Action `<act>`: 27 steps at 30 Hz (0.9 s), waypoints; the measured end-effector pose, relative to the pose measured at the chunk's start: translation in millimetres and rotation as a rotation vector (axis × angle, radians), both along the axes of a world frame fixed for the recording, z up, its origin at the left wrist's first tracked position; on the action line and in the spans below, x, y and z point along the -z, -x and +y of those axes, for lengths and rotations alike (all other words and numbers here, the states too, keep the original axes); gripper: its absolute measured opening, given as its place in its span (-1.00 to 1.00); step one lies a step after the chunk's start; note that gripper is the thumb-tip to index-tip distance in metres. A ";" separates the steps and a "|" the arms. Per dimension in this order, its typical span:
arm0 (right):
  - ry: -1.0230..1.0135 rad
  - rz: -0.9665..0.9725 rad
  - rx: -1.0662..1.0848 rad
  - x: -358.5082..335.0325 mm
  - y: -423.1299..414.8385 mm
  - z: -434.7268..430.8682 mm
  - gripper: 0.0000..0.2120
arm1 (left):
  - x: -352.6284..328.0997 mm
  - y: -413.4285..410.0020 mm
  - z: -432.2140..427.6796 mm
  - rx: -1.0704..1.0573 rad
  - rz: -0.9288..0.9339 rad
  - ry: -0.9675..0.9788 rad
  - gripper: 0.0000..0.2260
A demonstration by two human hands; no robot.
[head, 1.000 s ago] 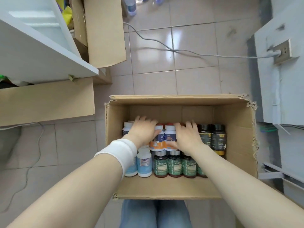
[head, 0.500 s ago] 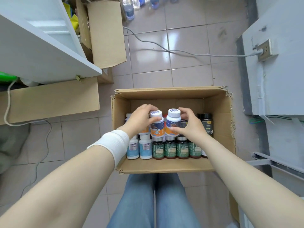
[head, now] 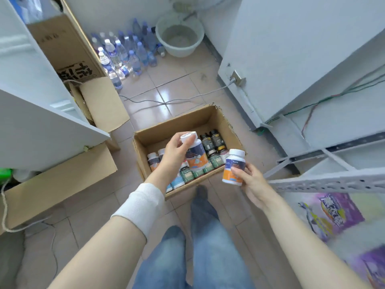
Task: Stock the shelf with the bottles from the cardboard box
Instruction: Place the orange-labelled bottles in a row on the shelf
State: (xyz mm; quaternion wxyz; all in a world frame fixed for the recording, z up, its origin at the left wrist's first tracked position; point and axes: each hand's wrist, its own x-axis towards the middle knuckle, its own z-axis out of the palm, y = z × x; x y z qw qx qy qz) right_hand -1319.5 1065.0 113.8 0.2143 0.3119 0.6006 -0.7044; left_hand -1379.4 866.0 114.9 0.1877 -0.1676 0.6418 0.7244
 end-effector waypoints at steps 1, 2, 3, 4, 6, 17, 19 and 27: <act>0.017 0.012 0.053 -10.9 -18.5 0.0 -0.38 | -13.8 -10.4 5.0 0.030 0.016 -0.035 -0.92; 0.024 0.022 0.113 -20.8 -36.9 1.3 -0.25 | -28.7 -20.9 10.6 0.078 0.031 -0.059 -0.85; 0.036 0.038 0.167 -31.4 -53.2 2.4 -0.31 | -41.7 -30.7 17.5 0.131 0.044 -0.078 -0.80; 0.055 0.063 0.212 -43.1 -69.0 5.0 -0.52 | -56.1 -40.9 25.6 0.183 0.054 -0.100 -0.80; 0.106 0.107 0.305 -68.1 -99.1 13.4 -0.86 | -85.2 -60.0 45.1 0.267 0.077 -0.157 -0.87; 0.018 0.502 0.515 -226.9 -282.7 115.5 -0.55 | -261.6 -194.0 199.1 0.731 0.315 -0.317 -0.85; 0.001 0.578 0.561 -254.2 -324.4 146.3 -0.36 | -291.5 -229.4 236.7 0.811 0.376 -0.318 -0.89; -0.265 0.740 0.681 -339.2 -466.3 255.6 -0.25 | -376.5 -360.7 371.5 1.020 0.584 -0.318 -0.84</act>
